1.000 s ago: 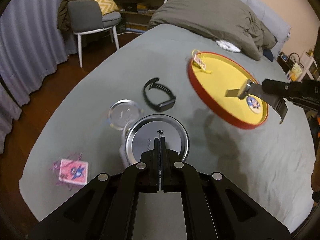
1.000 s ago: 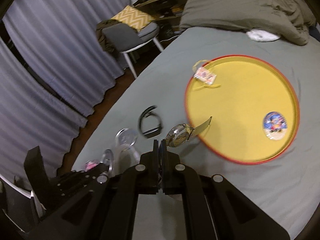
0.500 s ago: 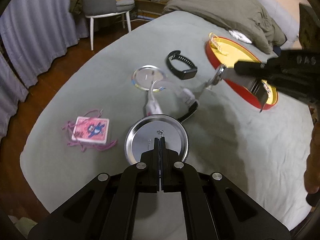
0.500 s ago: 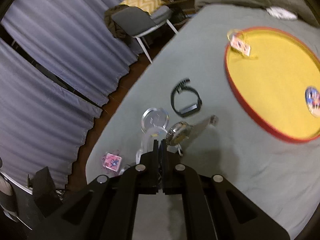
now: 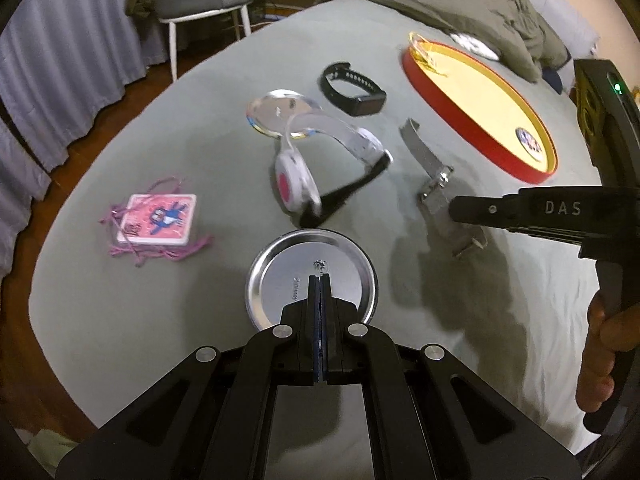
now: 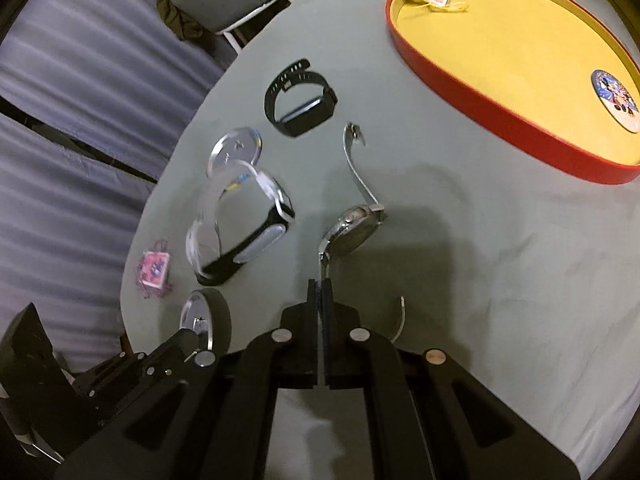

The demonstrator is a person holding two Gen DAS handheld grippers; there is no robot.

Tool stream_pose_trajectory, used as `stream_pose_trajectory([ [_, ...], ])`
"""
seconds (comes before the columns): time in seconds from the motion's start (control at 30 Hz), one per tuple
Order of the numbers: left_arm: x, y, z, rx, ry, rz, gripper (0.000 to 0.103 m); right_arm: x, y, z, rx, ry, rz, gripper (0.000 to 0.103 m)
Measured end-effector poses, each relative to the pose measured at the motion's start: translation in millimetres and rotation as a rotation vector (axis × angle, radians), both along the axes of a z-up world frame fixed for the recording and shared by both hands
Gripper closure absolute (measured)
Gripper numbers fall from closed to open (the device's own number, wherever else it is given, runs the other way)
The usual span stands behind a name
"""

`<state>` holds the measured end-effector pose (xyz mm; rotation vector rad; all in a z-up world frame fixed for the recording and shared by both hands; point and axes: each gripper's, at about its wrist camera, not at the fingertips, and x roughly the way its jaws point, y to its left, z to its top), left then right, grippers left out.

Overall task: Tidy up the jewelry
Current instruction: 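Release the silver watch onto the bed with the right tool while the left tool releases the pin badge, then move the right tool to the Mickey badge while the left tool approaches the card tag with yellow string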

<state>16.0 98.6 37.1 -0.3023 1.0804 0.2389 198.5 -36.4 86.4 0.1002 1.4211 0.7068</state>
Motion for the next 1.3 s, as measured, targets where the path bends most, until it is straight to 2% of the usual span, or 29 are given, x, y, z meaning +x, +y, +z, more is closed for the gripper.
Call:
stream_pose_trajectory([
  [0.23, 3, -7, -13, 0.029, 0.027, -0.028, 0.103, -6, 7, -7, -0.031, 0.000, 0.062, 0.100],
  [0.3, 3, -9, -13, 0.039, 0.029, -0.038, 0.100, -8, 5, -7, -0.034, 0.002, 0.070, 0.100],
  [0.33, 3, -10, -14, 0.039, 0.028, -0.043, 0.094, -8, 5, -6, -0.035, 0.001, 0.072, 0.100],
  [0.37, 3, -12, -13, 0.044, 0.026, -0.048, 0.076, -8, 3, -5, -0.037, 0.000, 0.074, 0.100],
  [0.4, 3, -15, -11, 0.059, 0.024, -0.052, 0.064, -8, 4, -5, -0.039, 0.000, 0.076, 0.100],
  [0.43, 3, -17, -9, 0.082, 0.025, -0.048, 0.038, -8, 3, -5, -0.042, 0.001, 0.079, 0.099],
  [0.47, 3, -18, -6, 0.088, 0.017, -0.045, 0.030, -8, 1, -5, -0.048, 0.002, 0.081, 0.091],
  [0.5, 2, -18, -4, 0.084, 0.008, -0.044, 0.030, -8, -1, -5, -0.058, 0.004, 0.084, 0.076],
  [0.57, 2, -18, 0, 0.074, 0.006, -0.037, 0.030, -8, -6, -4, -0.056, 0.005, 0.079, 0.061],
  [0.7, 6, -21, 7, 0.075, 0.006, -0.038, 0.029, -5, -15, 4, -0.039, -0.023, 0.081, 0.061],
  [0.93, 38, -28, 26, 0.067, -0.042, -0.055, 0.018, 17, -34, 14, -0.041, -0.058, 0.058, 0.059],
  [0.97, 45, -30, 29, 0.062, -0.054, -0.062, 0.016, 22, -39, 16, -0.040, -0.061, 0.047, 0.057],
  [1.0, 54, -32, 32, 0.062, -0.064, -0.069, 0.015, 26, -42, 18, -0.038, -0.064, 0.037, 0.048],
  [1.07, 71, -37, 38, 0.064, -0.085, -0.084, 0.012, 37, -53, 24, -0.034, -0.079, 0.005, 0.040],
  [1.17, 97, -45, 45, 0.072, -0.108, -0.108, 0.009, 54, -67, 33, -0.041, -0.107, -0.037, 0.037],
  [1.3, 137, -53, 48, 0.090, -0.135, -0.146, 0.007, 84, -95, 41, -0.061, -0.165, -0.120, 0.027],
])
